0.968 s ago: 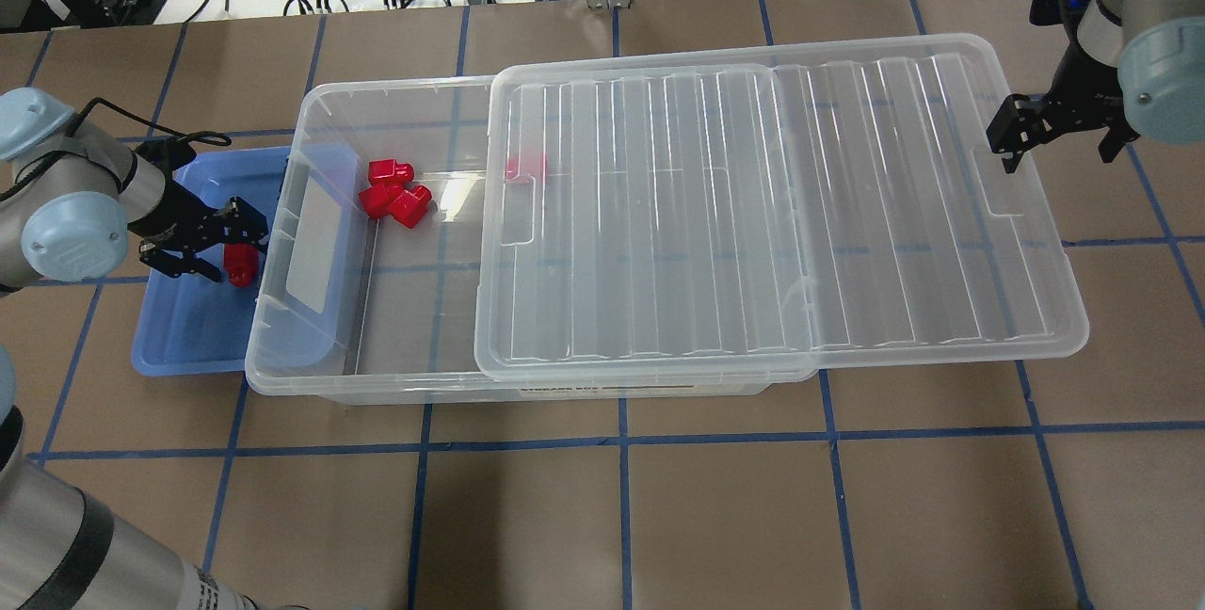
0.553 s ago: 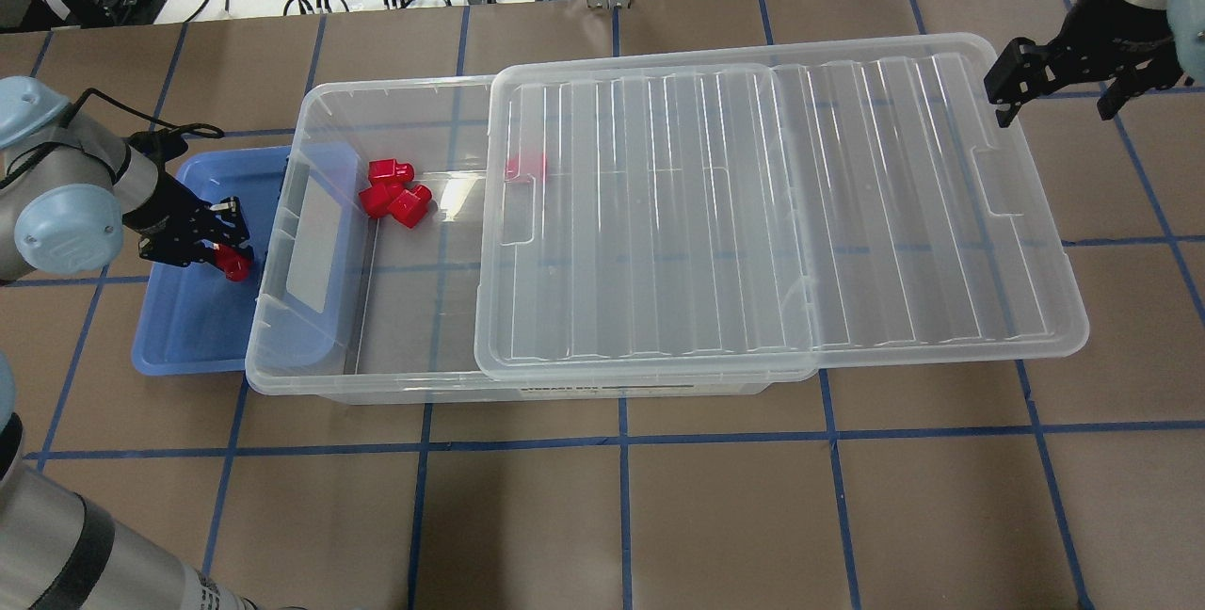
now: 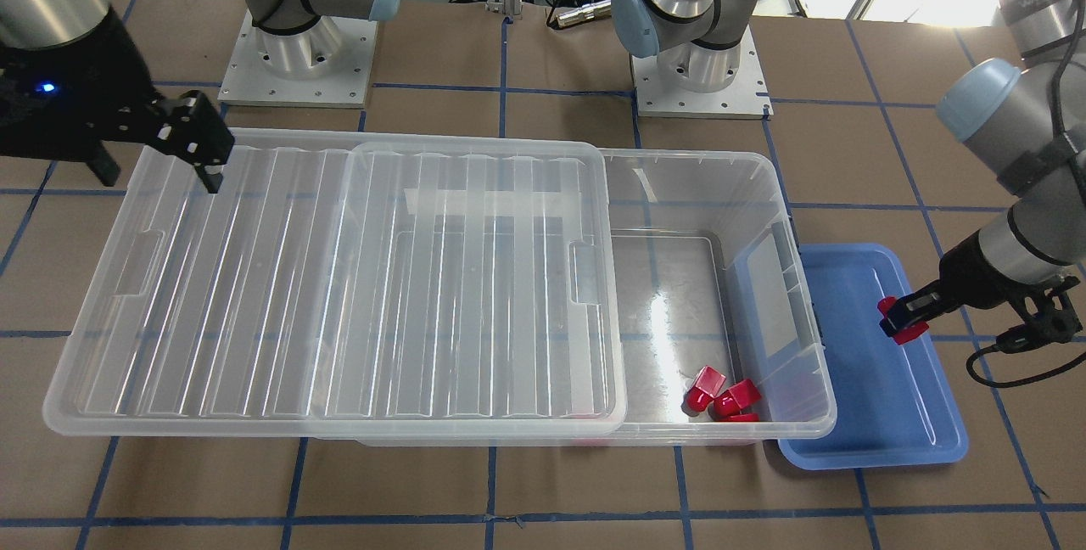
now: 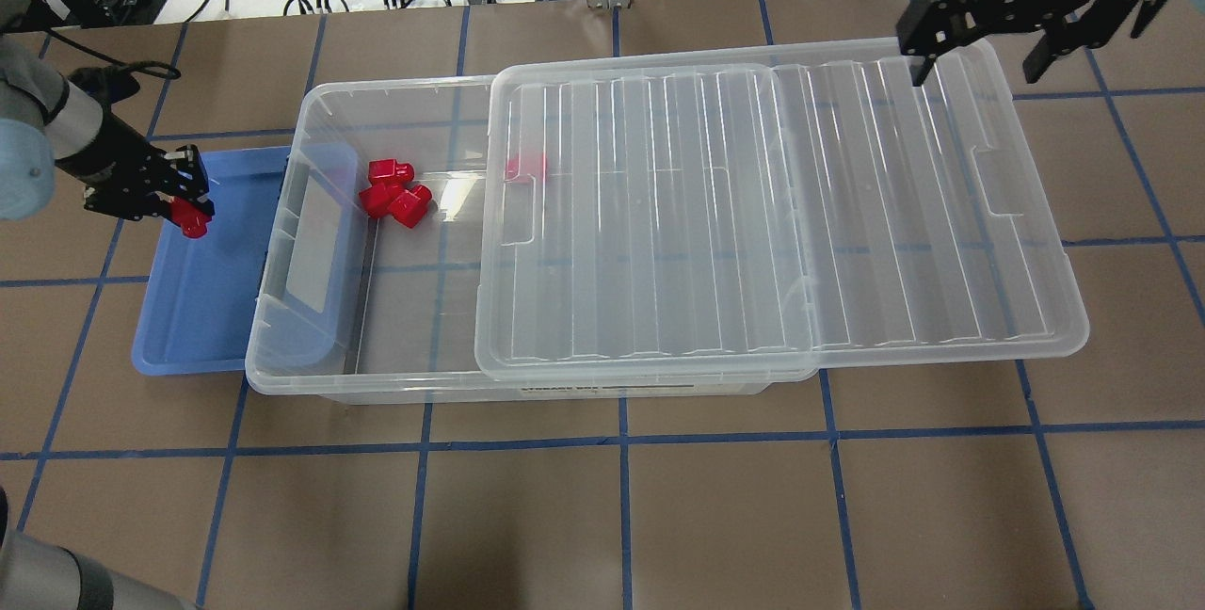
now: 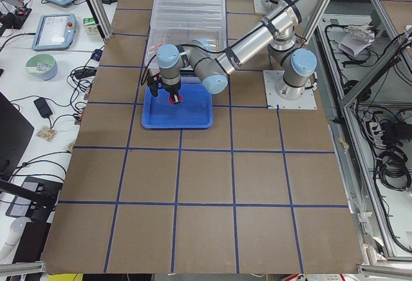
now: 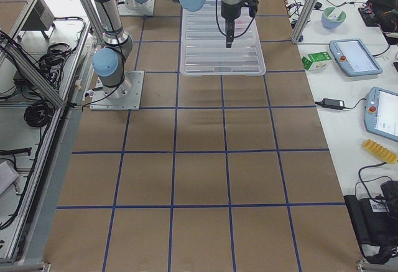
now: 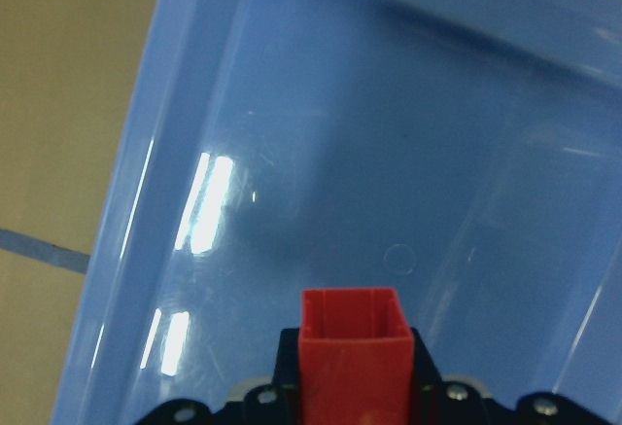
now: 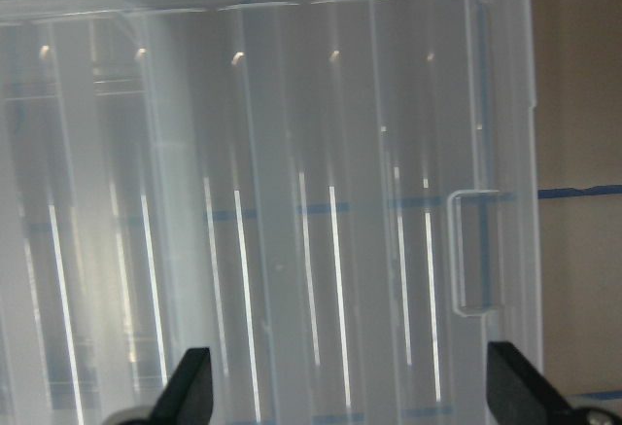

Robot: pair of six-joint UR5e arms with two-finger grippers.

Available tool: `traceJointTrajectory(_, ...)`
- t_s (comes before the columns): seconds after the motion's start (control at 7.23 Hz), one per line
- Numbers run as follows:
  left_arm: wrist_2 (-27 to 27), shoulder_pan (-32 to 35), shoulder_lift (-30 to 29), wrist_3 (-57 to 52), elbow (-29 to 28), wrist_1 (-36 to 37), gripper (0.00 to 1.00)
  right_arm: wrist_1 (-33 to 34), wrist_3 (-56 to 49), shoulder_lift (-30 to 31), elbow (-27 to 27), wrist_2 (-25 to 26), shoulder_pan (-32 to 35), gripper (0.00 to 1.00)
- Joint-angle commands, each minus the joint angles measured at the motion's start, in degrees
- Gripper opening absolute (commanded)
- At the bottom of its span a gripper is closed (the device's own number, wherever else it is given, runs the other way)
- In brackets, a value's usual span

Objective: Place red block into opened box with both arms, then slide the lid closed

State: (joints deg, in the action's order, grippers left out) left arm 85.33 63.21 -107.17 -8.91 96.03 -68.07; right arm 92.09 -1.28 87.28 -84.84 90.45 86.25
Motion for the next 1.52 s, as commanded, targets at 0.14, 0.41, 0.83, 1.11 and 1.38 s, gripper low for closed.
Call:
traceJointTrajectory(0.14,3.2,16.6,6.3,2.3,-5.1,-12.0,0.0,0.6,2.1,-0.1,-0.6,-2.6,3.0,1.0)
traceJointTrajectory(0.41,2.9,23.4,5.6,8.0,-3.1,-11.4,0.0,0.7,2.1,0.1,-0.5,-2.6,3.0,1.0)
traceJointTrajectory(0.83,2.3,24.4,4.3,7.3,10.2,4.0,0.0,0.7,1.6,-0.1,-0.5,-2.6,3.0,1.0)
traceJointTrajectory(1.11,2.2,24.5,3.4,7.9,15.9,10.3,0.0,1.0,1.5,0.0,-0.6,-2.5,3.0,1.0)
traceJointTrajectory(1.38,2.6,24.2,1.9,7.8,17.5,10.9,0.0,1.0,1.5,0.0,-0.6,-2.5,3.0,1.0)
